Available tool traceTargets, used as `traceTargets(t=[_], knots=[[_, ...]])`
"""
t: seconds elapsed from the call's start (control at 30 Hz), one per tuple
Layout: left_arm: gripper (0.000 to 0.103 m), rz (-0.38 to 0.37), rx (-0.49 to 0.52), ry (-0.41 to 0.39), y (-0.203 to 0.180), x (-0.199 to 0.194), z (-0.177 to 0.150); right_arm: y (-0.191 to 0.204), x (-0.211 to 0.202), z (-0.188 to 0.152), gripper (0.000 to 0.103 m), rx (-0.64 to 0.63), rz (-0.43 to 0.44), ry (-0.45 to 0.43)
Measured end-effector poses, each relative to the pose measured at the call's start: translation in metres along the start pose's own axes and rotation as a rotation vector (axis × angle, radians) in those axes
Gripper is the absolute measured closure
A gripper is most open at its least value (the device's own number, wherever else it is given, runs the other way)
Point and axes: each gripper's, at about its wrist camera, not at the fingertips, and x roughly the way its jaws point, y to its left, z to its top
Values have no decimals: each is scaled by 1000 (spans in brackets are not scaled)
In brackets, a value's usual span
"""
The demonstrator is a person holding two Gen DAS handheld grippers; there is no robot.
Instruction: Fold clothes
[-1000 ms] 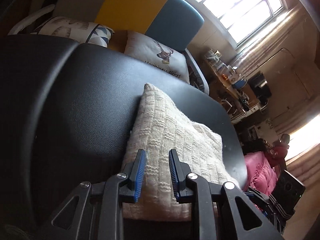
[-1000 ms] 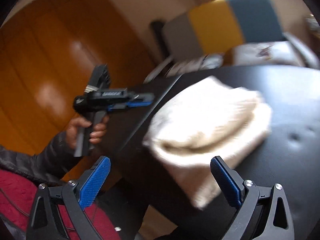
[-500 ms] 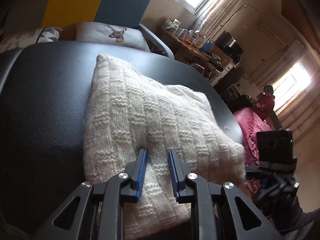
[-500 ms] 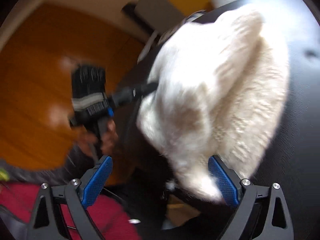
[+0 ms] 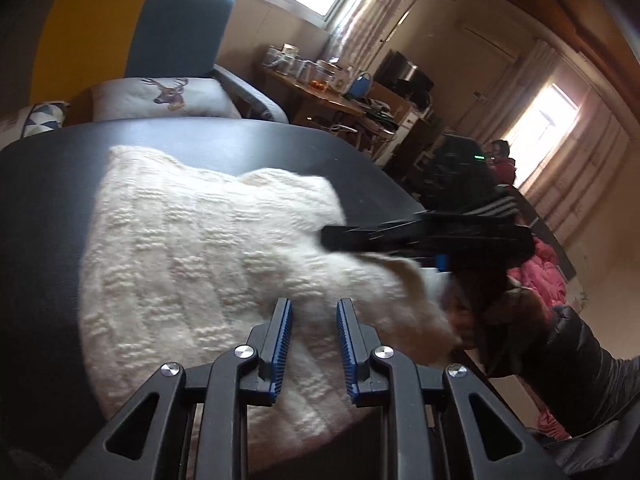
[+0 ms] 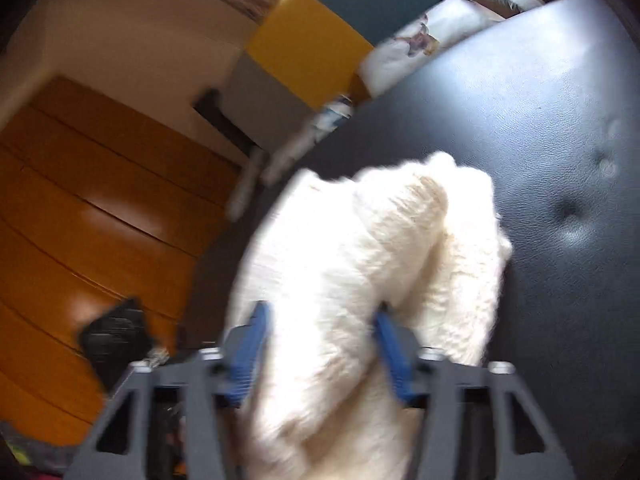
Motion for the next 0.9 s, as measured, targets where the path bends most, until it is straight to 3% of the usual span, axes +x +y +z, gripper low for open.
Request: traceTargets(t=[0.07,0.1,0.13,0.23,0.4,0.57,0.67,0.7,0.77,0.83,0.9], knots=[[81,-24,45,67,-6,15,-6,3,4,0,65,-5,-26,11],[81,-23,71,112,-10,24,-10,9,-2,3,78,-37,-51,-6],[81,-10,110,145,-15,32,-17,15,-7,7,84,-68,-75,-22],[81,12,185,207,-26,48,-29,32,-24,16,89,-162,-151,-64],[82,-2,155,206,-30,41,-19,6,6,13,89,-147,-291,12],[81,-73,135,79,-44,25,1,-9,-1,9,89,-112,-253,-14],[81,-83,163,124,-55,51,4,-4,-6,17,89,-139,-247,-24],[80,-110,172,170,-59,66,-1,1,-7,22,89,-163,-257,-18],[81,-71,229,267,-71,97,-18,1,-1,27,89,-179,-283,6],[80,-56,275,227,-80,99,-25,-15,5,23,89,-151,-293,43],[80,-71,232,235,-77,96,-22,-25,2,19,89,-113,-249,22]])
